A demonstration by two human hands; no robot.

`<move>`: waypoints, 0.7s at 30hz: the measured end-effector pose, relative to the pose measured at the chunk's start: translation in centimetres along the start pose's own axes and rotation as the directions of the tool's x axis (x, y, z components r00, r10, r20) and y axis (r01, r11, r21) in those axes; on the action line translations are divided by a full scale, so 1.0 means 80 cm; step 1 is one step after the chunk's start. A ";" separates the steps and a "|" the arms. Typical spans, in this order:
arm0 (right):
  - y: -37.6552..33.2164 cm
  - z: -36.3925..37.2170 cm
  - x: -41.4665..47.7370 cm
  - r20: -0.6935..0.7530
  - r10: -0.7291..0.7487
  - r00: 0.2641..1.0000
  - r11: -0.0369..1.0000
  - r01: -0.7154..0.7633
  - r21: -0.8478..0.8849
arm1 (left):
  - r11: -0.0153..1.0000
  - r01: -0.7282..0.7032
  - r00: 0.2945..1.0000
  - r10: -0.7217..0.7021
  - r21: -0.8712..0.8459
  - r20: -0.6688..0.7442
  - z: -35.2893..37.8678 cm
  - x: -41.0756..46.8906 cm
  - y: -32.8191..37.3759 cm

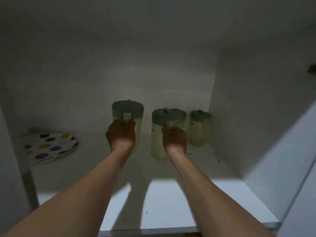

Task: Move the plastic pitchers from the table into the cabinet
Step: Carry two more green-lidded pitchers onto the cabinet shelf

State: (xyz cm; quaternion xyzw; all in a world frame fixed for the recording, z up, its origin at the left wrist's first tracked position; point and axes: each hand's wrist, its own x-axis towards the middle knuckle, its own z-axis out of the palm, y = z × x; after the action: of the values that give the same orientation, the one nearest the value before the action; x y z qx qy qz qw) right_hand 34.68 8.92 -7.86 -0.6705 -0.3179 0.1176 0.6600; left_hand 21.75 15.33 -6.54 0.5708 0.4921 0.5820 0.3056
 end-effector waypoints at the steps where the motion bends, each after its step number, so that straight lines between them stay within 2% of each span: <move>1: 0.010 0.011 0.016 0.007 -0.008 1.000 1.000 0.008 0.001 | 1.000 0.018 1.000 -0.019 -0.024 -0.013 0.015 0.011 -0.006; 8: 0.065 0.068 0.100 0.036 -0.022 0.999 1.000 0.022 0.006 | 0.996 0.038 0.999 -0.041 -0.078 -0.028 0.100 0.066 -0.053; 13: 0.092 0.091 0.140 0.064 -0.041 0.997 0.999 0.041 -0.001 | 0.998 0.059 0.998 -0.060 -0.028 -0.015 0.142 0.092 -0.083; 21: 0.102 0.120 0.179 0.115 -0.058 0.992 0.998 0.060 -0.016 | 0.995 0.093 0.995 -0.093 -0.031 -0.022 0.172 0.121 -0.105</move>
State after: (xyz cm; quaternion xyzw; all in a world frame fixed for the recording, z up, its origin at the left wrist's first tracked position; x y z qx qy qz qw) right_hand 42.38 25.61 -12.92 -0.6593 -0.3758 0.1332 0.6375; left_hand 31.76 30.08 -12.64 0.5359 0.5127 0.5810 0.3353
